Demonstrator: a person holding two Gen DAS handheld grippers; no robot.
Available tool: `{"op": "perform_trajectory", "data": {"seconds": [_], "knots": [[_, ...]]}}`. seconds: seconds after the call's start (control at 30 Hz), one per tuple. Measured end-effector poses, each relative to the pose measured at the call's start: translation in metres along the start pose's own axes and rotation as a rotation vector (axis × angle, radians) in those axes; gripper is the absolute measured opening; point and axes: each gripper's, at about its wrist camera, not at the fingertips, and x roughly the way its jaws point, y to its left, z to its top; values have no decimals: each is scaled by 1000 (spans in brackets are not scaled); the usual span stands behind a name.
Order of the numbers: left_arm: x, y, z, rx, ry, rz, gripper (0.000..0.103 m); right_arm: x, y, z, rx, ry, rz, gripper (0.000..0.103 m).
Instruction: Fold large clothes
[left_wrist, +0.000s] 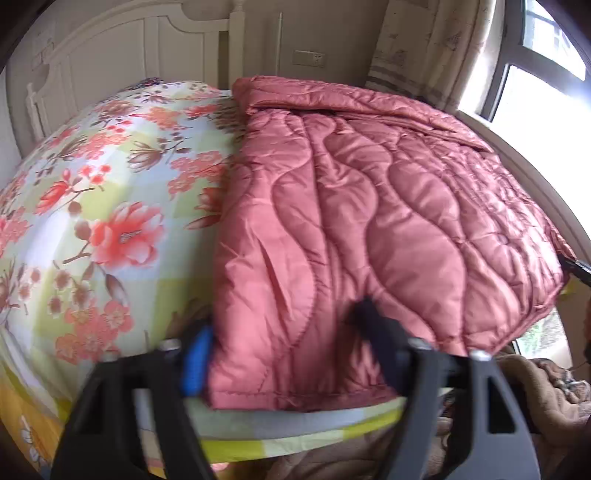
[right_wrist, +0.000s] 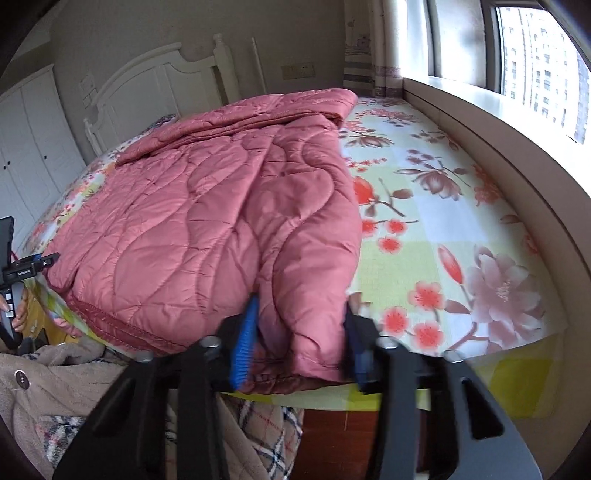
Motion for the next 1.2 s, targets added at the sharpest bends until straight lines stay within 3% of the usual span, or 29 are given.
{"op": "perform_trajectory", "data": {"seconds": [0.1, 0.2, 0.37, 0.57, 0.67, 0.83, 0.9, 0.97, 1.03, 1.2], "knots": [[-1, 2, 1, -23, 0, -64, 30, 2, 1, -1, 14, -15, 19, 20], [-3, 3, 1, -45, -18, -80, 19, 2, -1, -2, 36, -25, 35, 17], [-8, -11, 3, -1, -59, 15, 11, 1, 1, -2, 55, -45, 38, 16], [-36, -3, 2, -26, -125, -31, 10, -14, 3, 5, 80, -75, 82, 15], [-29, -6, 0, 8, -103, 30, 10, -12, 5, 8, 68, -74, 72, 15], [-14, -18, -7, 45, -58, 124, 20, 6, 2, 3, 76, -32, 30, 16], [-15, -17, -8, 48, -57, 156, 46, 8, -2, 4, 85, -23, 28, 21], [-16, -11, -7, 31, -64, 171, 65, 9, -5, 5, 92, -22, 7, 32], [-14, -8, -8, 20, -60, 152, 66, 8, -6, 5, 103, -28, 10, 46], [-11, -7, -10, 19, -55, 144, 66, 9, -2, 6, 75, -21, -9, 47]]}}
